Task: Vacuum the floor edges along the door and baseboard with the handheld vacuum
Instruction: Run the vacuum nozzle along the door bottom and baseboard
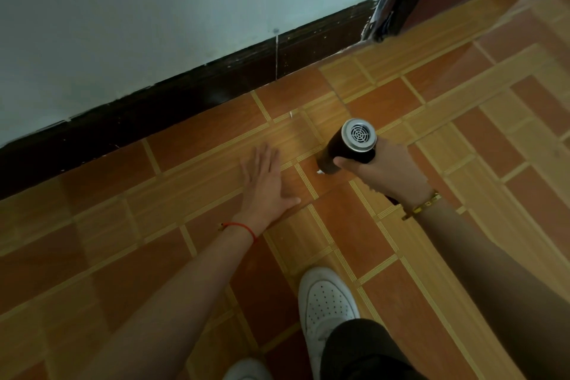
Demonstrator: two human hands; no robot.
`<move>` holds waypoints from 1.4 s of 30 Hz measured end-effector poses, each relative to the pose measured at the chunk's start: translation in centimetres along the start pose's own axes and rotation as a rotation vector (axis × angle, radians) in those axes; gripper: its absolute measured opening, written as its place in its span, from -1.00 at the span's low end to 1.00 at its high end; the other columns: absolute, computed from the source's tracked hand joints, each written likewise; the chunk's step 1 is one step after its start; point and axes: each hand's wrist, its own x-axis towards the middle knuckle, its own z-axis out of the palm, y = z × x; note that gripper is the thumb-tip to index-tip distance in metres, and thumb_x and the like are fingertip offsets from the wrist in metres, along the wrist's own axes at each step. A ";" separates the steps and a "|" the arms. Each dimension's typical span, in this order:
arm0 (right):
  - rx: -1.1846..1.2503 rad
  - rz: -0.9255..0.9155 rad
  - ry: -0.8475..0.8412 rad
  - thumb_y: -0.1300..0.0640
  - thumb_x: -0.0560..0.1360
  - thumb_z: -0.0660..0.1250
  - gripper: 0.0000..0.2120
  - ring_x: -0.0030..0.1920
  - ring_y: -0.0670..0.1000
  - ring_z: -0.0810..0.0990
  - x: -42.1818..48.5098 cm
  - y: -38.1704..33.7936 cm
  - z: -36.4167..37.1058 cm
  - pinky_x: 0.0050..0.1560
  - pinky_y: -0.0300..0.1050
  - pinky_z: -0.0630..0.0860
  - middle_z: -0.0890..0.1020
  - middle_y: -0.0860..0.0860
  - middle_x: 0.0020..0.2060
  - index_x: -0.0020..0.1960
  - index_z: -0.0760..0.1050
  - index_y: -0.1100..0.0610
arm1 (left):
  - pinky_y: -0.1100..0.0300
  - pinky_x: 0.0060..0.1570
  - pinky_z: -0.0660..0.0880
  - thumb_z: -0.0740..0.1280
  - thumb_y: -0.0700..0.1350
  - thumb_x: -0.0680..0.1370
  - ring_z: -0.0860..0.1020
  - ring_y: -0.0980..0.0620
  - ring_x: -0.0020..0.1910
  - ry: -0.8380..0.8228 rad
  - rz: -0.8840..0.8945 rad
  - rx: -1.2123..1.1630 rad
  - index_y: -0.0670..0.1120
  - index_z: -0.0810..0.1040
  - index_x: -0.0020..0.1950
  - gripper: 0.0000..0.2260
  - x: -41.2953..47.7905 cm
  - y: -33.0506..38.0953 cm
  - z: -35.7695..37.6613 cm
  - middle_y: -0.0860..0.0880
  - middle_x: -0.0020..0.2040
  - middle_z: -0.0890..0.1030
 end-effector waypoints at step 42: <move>0.359 -0.107 0.201 -0.26 0.38 0.43 -0.40 0.09 -0.09 0.60 13.3 -5.9 3.2 0.03 -0.19 0.53 0.64 -0.11 0.06 0.30 0.45 0.03 | -0.21 0.53 -0.21 0.37 0.21 0.49 -0.25 -0.09 0.60 0.020 -0.005 0.017 -0.13 -0.19 0.61 -0.03 7.6 -0.7 -2.6 -0.15 0.63 -0.19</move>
